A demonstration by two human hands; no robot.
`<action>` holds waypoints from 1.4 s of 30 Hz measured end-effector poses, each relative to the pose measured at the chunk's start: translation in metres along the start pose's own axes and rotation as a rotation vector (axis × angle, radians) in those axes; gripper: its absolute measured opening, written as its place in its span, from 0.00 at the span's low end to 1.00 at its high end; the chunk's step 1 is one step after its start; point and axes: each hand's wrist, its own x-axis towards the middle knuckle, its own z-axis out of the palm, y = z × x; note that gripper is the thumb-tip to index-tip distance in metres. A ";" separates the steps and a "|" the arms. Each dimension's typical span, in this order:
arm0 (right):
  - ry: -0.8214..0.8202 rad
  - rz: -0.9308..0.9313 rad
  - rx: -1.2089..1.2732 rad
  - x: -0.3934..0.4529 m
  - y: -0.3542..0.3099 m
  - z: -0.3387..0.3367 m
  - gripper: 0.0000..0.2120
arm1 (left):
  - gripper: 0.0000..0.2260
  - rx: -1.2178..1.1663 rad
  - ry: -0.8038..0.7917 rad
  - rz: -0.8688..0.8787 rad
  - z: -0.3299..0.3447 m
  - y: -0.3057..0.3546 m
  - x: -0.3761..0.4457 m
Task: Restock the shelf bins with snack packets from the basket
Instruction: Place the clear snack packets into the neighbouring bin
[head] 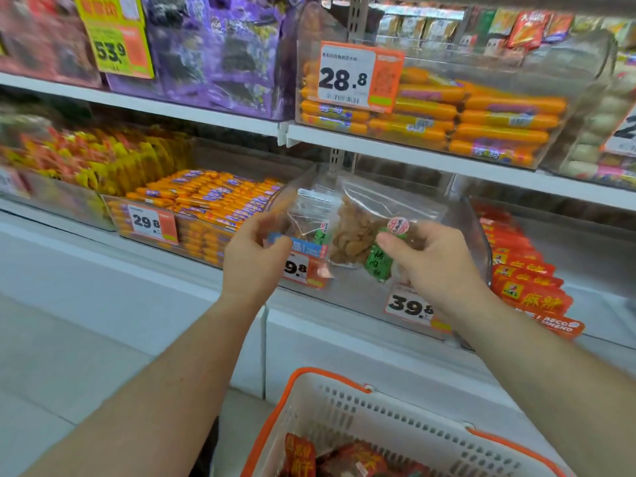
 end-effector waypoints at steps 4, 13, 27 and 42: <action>0.019 -0.074 -0.200 0.045 0.000 0.017 0.05 | 0.47 0.406 -0.081 0.086 0.007 -0.017 0.012; 0.016 0.017 -0.034 0.101 0.027 0.052 0.12 | 0.57 0.616 -0.096 0.057 0.020 -0.035 0.016; -0.401 0.426 -0.325 0.130 0.087 0.091 0.31 | 0.55 0.660 -0.057 0.086 0.023 -0.037 0.011; -0.495 0.503 -0.331 0.106 0.055 0.065 0.32 | 0.24 0.457 0.160 0.570 0.026 -0.016 -0.006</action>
